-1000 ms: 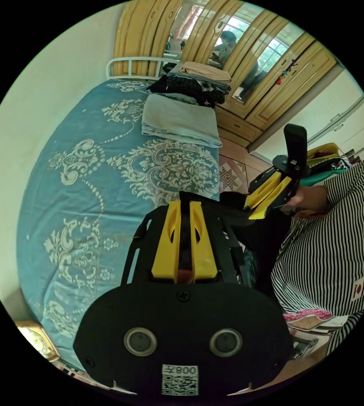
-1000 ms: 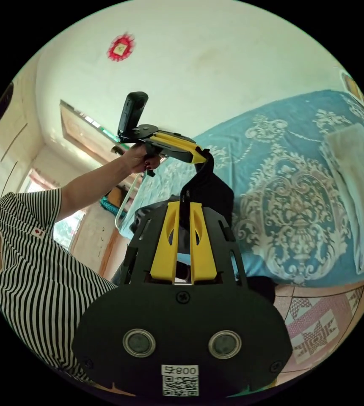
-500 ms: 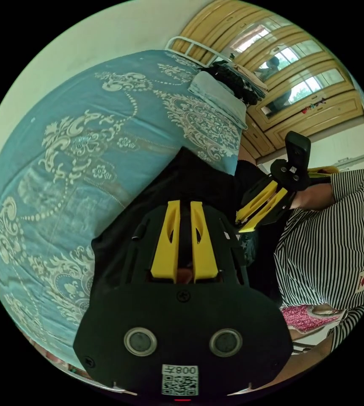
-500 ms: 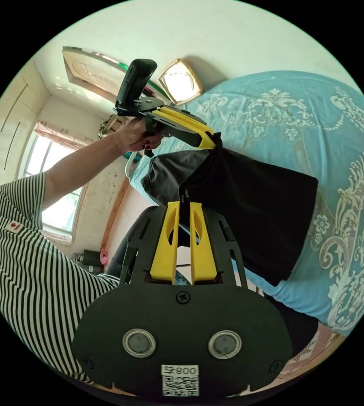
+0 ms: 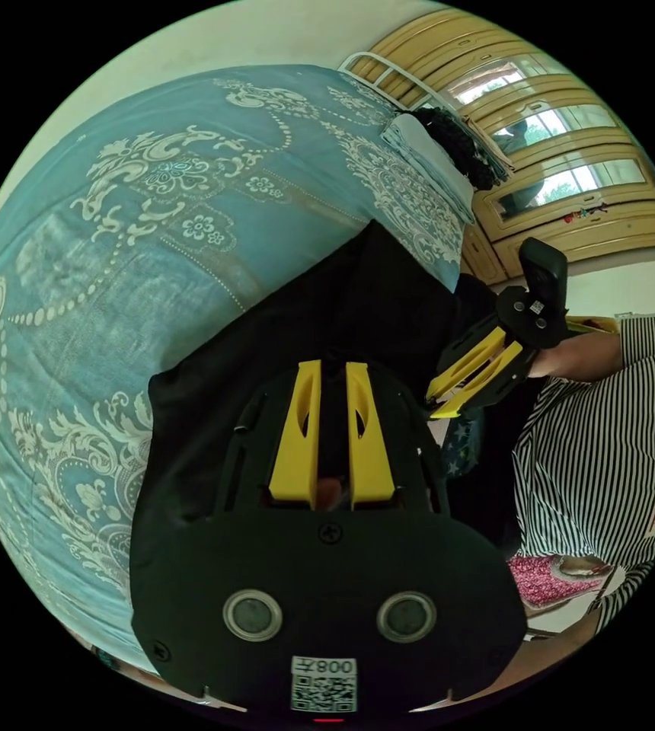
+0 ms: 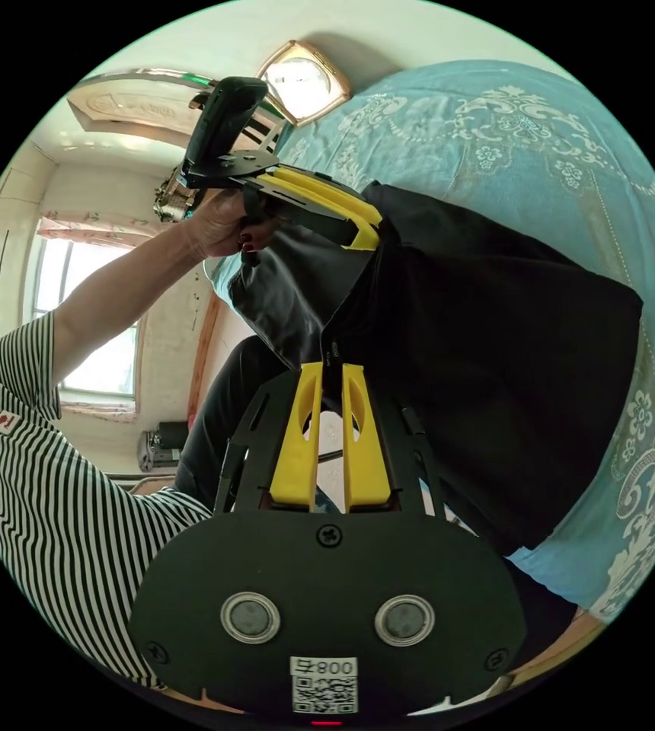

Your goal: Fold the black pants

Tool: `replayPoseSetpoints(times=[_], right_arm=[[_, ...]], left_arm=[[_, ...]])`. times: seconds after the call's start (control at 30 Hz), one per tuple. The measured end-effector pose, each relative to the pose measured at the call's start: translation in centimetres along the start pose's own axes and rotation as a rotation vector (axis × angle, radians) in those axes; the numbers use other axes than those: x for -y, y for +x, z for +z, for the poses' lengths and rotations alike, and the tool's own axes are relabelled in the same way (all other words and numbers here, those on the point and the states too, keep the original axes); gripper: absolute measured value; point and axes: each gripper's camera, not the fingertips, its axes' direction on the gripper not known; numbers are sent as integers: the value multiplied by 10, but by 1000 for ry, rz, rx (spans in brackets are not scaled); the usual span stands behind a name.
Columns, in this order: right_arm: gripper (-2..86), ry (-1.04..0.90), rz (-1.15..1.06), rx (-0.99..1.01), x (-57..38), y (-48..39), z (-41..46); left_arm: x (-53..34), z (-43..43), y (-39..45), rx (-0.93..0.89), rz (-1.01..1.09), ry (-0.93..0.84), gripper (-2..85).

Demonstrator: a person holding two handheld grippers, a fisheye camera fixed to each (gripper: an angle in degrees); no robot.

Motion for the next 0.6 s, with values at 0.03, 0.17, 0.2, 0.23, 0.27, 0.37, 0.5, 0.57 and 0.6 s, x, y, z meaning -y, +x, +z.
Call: replayPoseSetpoints(times=[0.03,0.17,0.2,0.23,0.27,0.37,0.5,0.57,0.6], right_arm=[[42,-6,4,6,0,11,7],[47,-38,16,30,1,49,35],[48,-42,16,30,1,54,39],[50,-50,15,31,1,63,46],[53,-61,20,39,1,73,54],[58,-67,23,58,-1,94,67],[62,-66,21,66,-3,114,78],[63,-65,20,68,-5,125,84],[62,-65,20,68,-6,128,86]], left_arm=[[-6,-2,-4,11,-11,-2,34],[-31,-12,-18,16,-71,26,34],[-34,-13,-19,20,-80,32,34],[-42,-16,-22,28,-102,48,33],[-49,-19,-24,18,-123,69,32],[-62,-26,-18,8,-135,145,27],[-67,-16,-2,-47,-90,156,19],[-68,-1,6,-10,-85,92,11],[-68,3,7,5,-90,74,9]])
